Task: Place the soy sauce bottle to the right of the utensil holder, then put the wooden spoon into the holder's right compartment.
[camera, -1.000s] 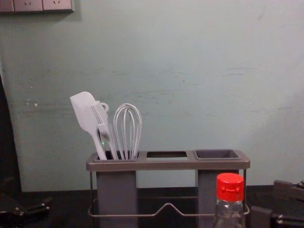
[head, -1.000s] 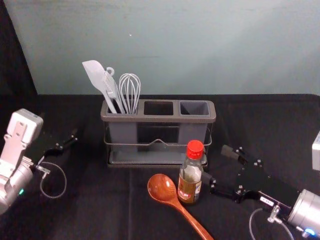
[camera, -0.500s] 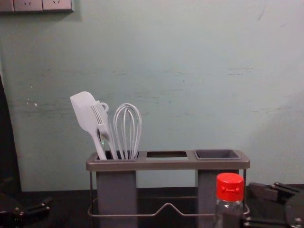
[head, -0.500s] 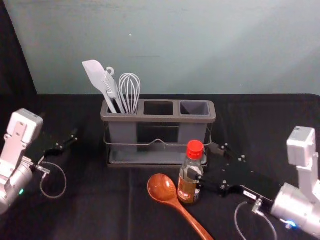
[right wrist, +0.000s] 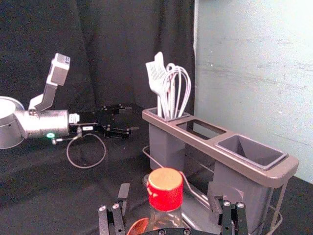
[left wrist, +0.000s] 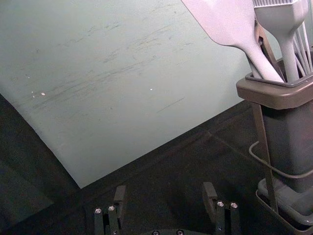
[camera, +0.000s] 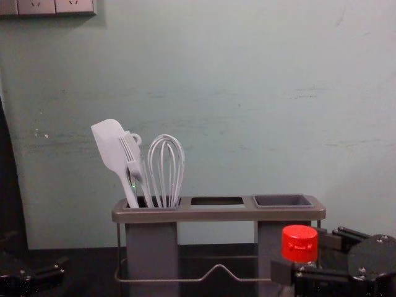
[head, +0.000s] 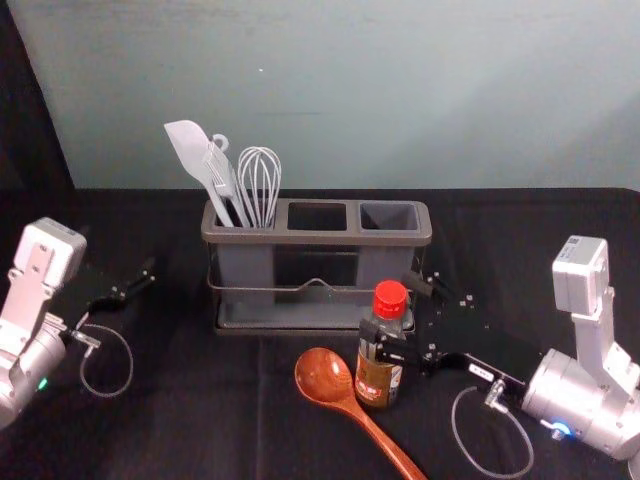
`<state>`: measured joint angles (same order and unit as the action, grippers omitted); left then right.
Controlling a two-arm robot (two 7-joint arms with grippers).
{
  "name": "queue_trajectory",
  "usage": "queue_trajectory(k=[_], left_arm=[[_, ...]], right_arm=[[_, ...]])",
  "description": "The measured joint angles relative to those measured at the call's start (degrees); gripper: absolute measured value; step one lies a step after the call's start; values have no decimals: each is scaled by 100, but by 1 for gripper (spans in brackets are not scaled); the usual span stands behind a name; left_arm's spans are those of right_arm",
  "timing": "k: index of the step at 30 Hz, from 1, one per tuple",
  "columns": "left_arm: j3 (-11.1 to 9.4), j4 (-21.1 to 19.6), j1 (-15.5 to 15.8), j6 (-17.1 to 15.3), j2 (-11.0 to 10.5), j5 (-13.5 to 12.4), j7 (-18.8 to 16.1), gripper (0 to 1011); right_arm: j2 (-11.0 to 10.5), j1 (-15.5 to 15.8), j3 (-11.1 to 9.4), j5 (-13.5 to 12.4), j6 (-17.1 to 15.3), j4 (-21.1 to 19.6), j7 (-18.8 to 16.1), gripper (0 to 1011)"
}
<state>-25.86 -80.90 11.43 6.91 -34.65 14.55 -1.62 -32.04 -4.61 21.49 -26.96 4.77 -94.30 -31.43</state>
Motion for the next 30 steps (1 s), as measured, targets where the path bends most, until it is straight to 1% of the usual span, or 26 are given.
queue_trajectory(k=[9, 19, 30], left_arm=[[0, 0, 0, 0, 0, 0, 0, 1012], [0, 0, 0, 0, 0, 0, 0, 1012], [0, 0, 0, 0, 0, 0, 0, 1011]], right_arm=[[65, -97, 28, 33, 28, 22, -3, 1002], [132, -190, 117, 74, 1, 58, -19, 1002], [131, -192, 112, 74, -3, 60, -20, 994]])
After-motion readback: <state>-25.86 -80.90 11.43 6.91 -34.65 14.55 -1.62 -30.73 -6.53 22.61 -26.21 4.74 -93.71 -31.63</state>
